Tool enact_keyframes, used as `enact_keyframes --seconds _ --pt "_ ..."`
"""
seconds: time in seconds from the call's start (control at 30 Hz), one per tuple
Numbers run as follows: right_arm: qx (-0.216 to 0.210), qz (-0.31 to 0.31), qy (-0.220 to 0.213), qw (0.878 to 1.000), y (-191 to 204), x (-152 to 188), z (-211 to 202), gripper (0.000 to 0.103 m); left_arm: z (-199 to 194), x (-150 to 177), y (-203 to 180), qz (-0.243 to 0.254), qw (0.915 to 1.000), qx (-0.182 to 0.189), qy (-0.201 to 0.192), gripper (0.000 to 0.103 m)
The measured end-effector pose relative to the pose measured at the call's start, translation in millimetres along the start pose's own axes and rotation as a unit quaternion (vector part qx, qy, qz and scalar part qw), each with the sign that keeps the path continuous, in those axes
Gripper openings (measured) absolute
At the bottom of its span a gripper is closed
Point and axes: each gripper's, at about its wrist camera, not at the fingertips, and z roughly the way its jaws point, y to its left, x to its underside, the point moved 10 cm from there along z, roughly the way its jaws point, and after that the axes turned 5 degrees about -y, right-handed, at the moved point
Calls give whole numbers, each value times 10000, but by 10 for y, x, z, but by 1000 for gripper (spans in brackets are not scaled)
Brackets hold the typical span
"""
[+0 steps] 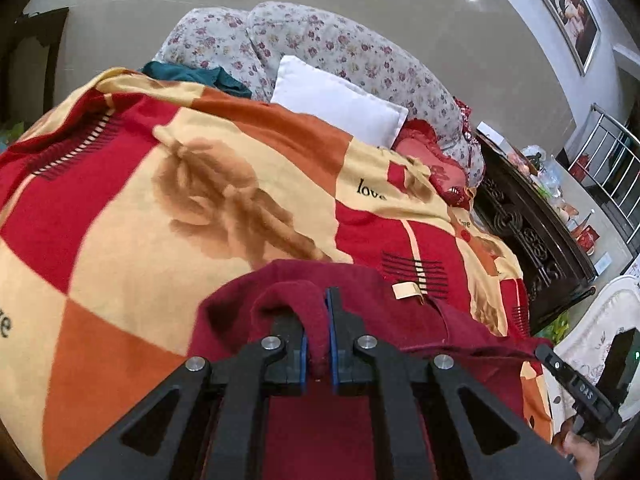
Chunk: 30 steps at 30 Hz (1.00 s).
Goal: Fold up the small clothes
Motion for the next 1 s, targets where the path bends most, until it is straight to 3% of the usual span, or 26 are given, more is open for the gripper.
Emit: enact_keyframes --seconds 0.07,0.13,0.2,0.27,0.3,0.33,0.37,0.4,0.43,0.57,0.63,0.7,0.77,0.87,0.93,1.0 --pt "96 11 -1 10000 -75 -50 101 7 84 47 19 22 9999 -26 107 14" --pt "-30 164 -64 9998 -118 -100 185 10 120 118 32 67 9996 -24 257 26" --pt "-177 490 -25 9986 -178 -104 238 13 62 134 50 100 9997 32 231 26" --pt "-314 642 -286 9970 -189 -154 145 23 -54 96 56 217 9997 66 115 30" --pt "-356 669 -423 9962 -191 -180 81 37 -96 73 49 262 9995 119 85 36" --pt "-355 655 -611 9953 -202 -210 -20 50 -168 32 56 315 9994 152 13 51" --pt "-323 614 -718 9950 -208 -230 -80 55 -249 -35 94 370 9992 6 -138 62" --pt "-288 509 -808 9950 -206 -235 -170 57 -324 -108 131 396 9987 -123 -305 81" --pt "-280 401 -818 9954 -192 -233 -227 57 -402 -191 163 405 9979 -177 -467 86" --pt "-162 -184 -631 9977 -140 -108 -414 57 -656 -466 281 163 9966 -153 -789 86" --pt "-43 -552 -623 9965 -112 -47 -493 57 -662 -436 186 165 9974 -21 -708 86" --pt "74 -870 -545 9947 -77 6 -499 57 -604 -314 -17 441 9973 59 -584 85" --pt "24 -952 -445 9945 -18 59 -441 57 -512 -128 -283 1030 9934 19 -499 76" --pt "-48 -1077 -310 9937 155 106 -263 57 -240 97 -479 1745 9826 -511 -383 63" --pt "-64 -1116 -263 9934 265 92 -109 57 -7 134 -387 1827 9778 -999 -236 61" --pt "-140 -1059 -43 9943 339 94 141 57 183 142 -253 1758 9768 -1220 -60 61"
